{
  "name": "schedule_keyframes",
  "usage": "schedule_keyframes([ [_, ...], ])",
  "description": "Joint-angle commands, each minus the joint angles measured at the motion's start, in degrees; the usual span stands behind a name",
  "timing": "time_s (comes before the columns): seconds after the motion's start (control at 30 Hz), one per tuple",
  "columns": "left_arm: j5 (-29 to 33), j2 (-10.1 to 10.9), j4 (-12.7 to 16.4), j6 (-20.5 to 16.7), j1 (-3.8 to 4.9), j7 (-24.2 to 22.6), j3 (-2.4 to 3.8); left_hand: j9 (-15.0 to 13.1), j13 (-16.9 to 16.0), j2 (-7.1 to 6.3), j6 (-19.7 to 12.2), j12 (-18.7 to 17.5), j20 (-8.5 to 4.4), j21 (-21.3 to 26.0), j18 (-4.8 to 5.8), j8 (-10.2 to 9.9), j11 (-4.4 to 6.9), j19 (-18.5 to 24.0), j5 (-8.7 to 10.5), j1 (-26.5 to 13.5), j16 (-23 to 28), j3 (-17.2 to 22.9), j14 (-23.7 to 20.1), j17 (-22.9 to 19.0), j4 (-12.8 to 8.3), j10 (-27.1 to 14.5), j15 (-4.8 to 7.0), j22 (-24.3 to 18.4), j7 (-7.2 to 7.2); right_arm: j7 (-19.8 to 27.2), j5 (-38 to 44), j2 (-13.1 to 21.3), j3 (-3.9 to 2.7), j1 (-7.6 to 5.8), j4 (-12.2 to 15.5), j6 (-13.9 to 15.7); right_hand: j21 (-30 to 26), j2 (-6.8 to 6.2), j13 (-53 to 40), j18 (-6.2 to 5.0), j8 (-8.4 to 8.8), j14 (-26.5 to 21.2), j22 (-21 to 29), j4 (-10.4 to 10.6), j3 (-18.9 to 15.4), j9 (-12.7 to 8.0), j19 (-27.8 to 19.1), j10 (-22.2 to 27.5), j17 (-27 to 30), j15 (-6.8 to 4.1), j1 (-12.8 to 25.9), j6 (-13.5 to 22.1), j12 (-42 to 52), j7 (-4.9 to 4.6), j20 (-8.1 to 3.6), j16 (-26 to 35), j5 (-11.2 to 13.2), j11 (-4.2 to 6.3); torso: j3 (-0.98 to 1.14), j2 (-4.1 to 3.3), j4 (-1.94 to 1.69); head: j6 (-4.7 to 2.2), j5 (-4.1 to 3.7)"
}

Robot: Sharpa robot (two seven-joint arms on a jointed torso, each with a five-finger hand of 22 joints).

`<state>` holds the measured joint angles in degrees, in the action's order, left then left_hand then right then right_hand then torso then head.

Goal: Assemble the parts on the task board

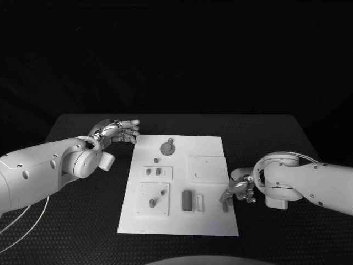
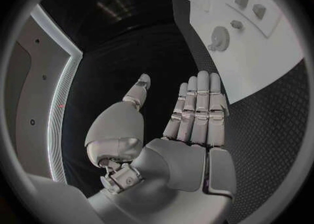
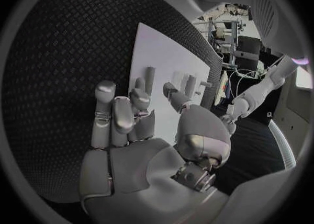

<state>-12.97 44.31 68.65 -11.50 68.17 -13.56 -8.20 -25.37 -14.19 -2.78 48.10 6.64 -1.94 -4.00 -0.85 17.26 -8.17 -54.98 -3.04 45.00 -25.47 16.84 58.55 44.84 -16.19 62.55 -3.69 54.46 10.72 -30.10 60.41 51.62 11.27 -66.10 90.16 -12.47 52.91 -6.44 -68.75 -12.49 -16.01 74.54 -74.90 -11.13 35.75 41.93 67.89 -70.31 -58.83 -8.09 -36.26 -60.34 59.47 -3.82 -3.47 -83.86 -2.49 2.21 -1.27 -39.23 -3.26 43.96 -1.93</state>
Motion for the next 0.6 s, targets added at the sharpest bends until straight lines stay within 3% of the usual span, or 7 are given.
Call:
schedule_keyframes([
  [0.03,-0.3,0.0,0.2,1.0,0.03,-0.3,0.03,0.0,0.1,0.34,-0.4,-0.1,0.05,-0.1,-0.05,0.3,0.13,0.2,0.20,-0.3,0.3,0.2,-0.5,0.1,-0.1,-0.3,-0.08,0.0,-0.08,-0.1,1.0,-0.5,0.00,0.47,-0.1,-0.2,0.1,-0.05,-0.1,-2.51,-0.12,0.6,-0.7,0.3,0.1,0.1,0.2,-0.1,-0.1,-0.25,0.6,-0.4,0.2,-0.02,-0.16,-0.4,-0.3,0.30,0.03,-0.01,0.01,0.05,0.03],
  [0.6,-0.3,0.0,0.1,1.1,0.03,-0.2,0.03,0.0,0.0,0.38,-0.4,0.0,0.05,-0.1,-0.05,0.3,0.14,0.2,0.20,-0.3,0.3,0.2,-0.5,0.1,-0.1,-0.3,-0.08,0.0,-0.09,-0.5,10.8,-2.0,0.01,2.21,-0.4,-0.2,0.1,-0.69,-0.1,-2.51,0.38,0.4,-0.7,0.5,0.8,0.2,0.2,0.0,0.2,-0.18,0.3,0.2,0.2,-0.18,-0.35,-0.3,-0.3,0.16,0.08,-0.02,0.04,0.38,0.14],
])
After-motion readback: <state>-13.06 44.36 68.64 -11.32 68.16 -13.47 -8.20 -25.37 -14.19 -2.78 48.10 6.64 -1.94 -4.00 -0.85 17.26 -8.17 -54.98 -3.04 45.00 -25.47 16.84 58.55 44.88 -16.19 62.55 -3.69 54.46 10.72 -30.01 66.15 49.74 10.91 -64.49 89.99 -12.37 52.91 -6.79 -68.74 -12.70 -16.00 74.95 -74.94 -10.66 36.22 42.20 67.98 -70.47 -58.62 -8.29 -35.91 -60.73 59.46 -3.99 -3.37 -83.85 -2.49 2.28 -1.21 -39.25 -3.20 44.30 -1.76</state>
